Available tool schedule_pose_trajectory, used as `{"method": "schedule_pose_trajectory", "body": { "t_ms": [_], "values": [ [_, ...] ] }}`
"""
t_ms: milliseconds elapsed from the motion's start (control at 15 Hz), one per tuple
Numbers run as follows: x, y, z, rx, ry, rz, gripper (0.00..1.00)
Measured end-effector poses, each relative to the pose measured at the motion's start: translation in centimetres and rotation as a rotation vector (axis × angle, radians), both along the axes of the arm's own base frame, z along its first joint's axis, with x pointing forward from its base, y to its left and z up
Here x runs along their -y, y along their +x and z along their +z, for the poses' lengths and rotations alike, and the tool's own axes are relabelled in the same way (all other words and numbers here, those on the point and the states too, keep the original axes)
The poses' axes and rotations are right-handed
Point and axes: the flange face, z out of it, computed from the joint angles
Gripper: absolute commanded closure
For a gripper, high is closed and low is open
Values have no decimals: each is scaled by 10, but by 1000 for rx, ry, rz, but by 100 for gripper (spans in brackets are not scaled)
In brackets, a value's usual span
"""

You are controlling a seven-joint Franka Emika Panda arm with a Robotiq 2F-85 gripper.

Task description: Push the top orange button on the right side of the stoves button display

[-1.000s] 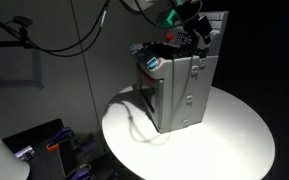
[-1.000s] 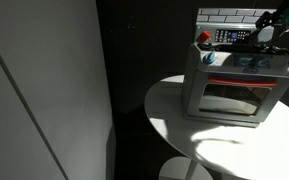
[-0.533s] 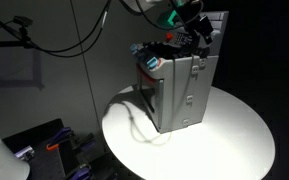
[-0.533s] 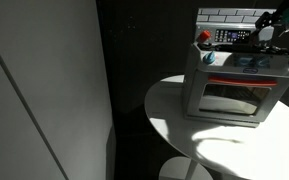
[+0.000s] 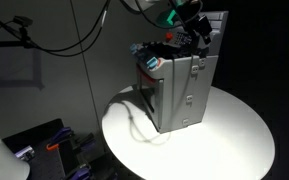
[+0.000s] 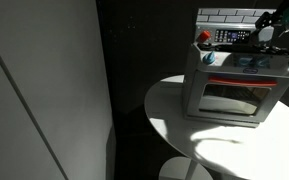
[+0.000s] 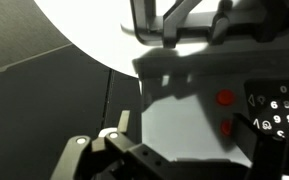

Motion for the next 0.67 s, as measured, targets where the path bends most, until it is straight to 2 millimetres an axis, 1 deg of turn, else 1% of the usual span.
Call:
{"method": "schedule_pose_trajectory", "body": {
  "t_ms": [333, 467, 667],
  "values": [
    [-14, -8, -1, -91, 61, 40, 0],
    [-20, -13, 4, -129, 81, 64, 0],
    [-27, -23, 18, -173, 98, 97, 0]
  ]
}}
